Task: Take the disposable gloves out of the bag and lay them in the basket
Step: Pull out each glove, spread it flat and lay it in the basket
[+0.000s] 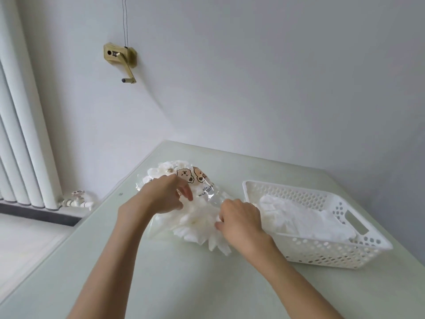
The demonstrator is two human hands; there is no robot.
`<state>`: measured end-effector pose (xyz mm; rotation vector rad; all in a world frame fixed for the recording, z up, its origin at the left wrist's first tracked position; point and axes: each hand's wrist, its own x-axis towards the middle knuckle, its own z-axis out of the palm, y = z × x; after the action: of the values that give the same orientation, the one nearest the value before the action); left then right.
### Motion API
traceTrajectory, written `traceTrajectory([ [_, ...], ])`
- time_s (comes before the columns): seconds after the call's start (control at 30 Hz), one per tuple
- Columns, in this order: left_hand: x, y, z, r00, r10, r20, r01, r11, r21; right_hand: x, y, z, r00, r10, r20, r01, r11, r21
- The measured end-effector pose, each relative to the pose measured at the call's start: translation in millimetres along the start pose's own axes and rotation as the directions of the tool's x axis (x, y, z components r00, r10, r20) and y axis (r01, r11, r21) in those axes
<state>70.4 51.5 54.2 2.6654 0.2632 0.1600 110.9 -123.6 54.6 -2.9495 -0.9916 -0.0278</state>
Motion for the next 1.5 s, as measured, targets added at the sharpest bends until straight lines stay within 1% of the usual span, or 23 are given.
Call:
traceTrajectory([
  [0.07, 0, 1, -1, 0.998, 0.057, 0.010, -0.056, 0.993, -0.102, 5, 9, -4, 0.999, 0.018, 0.049, -0.024, 0.993, 0.115],
  [0.13, -1, 1, -2, 0.994, 0.110, 0.008, -0.106, 0.976, -0.188, 11, 16, -9, 0.995, -0.006, 0.095, -0.018, 0.969, 0.248],
  [0.17, -2, 2, -4, 0.990, 0.138, 0.010, -0.132, 0.966, -0.223, 14, 17, -12, 0.995, -0.013, 0.102, -0.017, 0.957, 0.289],
  [0.23, -3, 3, -5, 0.983, 0.182, 0.019, -0.171, 0.951, -0.258, 19, 17, -14, 0.997, 0.017, 0.070, -0.041, 0.935, 0.354],
  [0.33, -4, 8, -5, 0.980, 0.196, 0.034, -0.183, 0.955, -0.235, 23, 15, -16, 0.996, 0.064, -0.068, -0.029, 0.902, 0.431],
  [0.4, -2, 10, -1, 0.984, 0.173, 0.035, -0.163, 0.966, -0.199, 23, 13, -18, 0.990, 0.089, -0.111, -0.026, 0.882, 0.470],
  [0.53, 3, 12, 9, 0.990, 0.141, -0.013, -0.142, 0.986, -0.092, 23, 15, -19, 0.997, 0.043, -0.062, -0.001, 0.826, 0.564],
  [0.6, 4, 11, 12, 0.992, 0.118, -0.052, -0.122, 0.988, -0.092, 21, 20, -20, 1.000, -0.012, -0.018, 0.021, 0.758, 0.652],
  [0.63, 4, 9, 12, 0.993, 0.101, -0.068, -0.109, 0.987, -0.119, 19, 23, -21, 0.999, -0.034, -0.008, 0.031, 0.733, 0.679],
  [0.67, 4, 8, 12, 0.993, 0.085, -0.078, -0.097, 0.982, -0.162, 18, 27, -21, 0.999, -0.041, -0.014, 0.039, 0.732, 0.680],
  [0.73, 3, 7, 11, 0.994, 0.075, -0.079, -0.092, 0.965, -0.247, 17, 33, -20, 0.998, -0.022, -0.057, 0.053, 0.780, 0.623],
  [0.83, 5, 3, 12, 0.994, 0.082, -0.068, -0.098, 0.953, -0.287, 14, 38, -16, 0.995, 0.010, -0.101, 0.047, 0.839, 0.541],
  [0.93, 7, -4, 11, 0.995, 0.052, -0.080, -0.077, 0.931, -0.358, 12, 39, -7, 0.986, 0.055, -0.156, 0.009, 0.923, 0.385],
  [0.97, 7, -6, 10, 0.996, 0.030, -0.089, -0.064, 0.914, -0.400, 12, 37, -4, 0.979, 0.067, -0.192, 0.008, 0.932, 0.364],
  [1.03, 6, -8, 8, 0.996, -0.015, -0.093, -0.031, 0.881, -0.473, 12, 32, 0, 0.966, 0.050, -0.252, 0.060, 0.911, 0.409],
  [1.1, 6, -9, 8, 0.997, -0.043, -0.066, 0.004, 0.864, -0.503, 12, 26, 2, 0.963, -0.026, -0.267, 0.153, 0.871, 0.467],
  [1.17, 6, -8, 10, 0.996, -0.080, -0.028, 0.052, 0.838, -0.543, 10, 20, 7, 0.962, -0.161, -0.220, 0.240, 0.882, 0.405],
  [1.23, 8, -7, 11, 0.992, -0.128, -0.011, 0.099, 0.814, -0.572, 10, 18, 17, 0.946, -0.297, -0.126, 0.320, 0.917, 0.238],
  [1.27, 9, -7, 11, 0.987, -0.157, -0.026, 0.114, 0.814, -0.569, 11, 18, 23, 0.939, -0.338, -0.059, 0.343, 0.925, 0.162],
  [1.33, 12, -7, 10, 0.977, -0.200, -0.073, 0.126, 0.817, -0.562, 13, 18, 33, 0.931, -0.357, 0.073, 0.351, 0.933, 0.084],
  [1.4, 12, -2, 7, 0.975, -0.194, -0.105, 0.091, 0.788, -0.608, 17, 18, 41, 0.918, -0.346, 0.193, 0.343, 0.938, 0.052],
  [1.5, 9, 10, 1, 0.965, -0.201, -0.166, 0.013, 0.673, -0.739, 24, 18, 46, 0.893, -0.327, 0.308, 0.330, 0.943, 0.044],
])
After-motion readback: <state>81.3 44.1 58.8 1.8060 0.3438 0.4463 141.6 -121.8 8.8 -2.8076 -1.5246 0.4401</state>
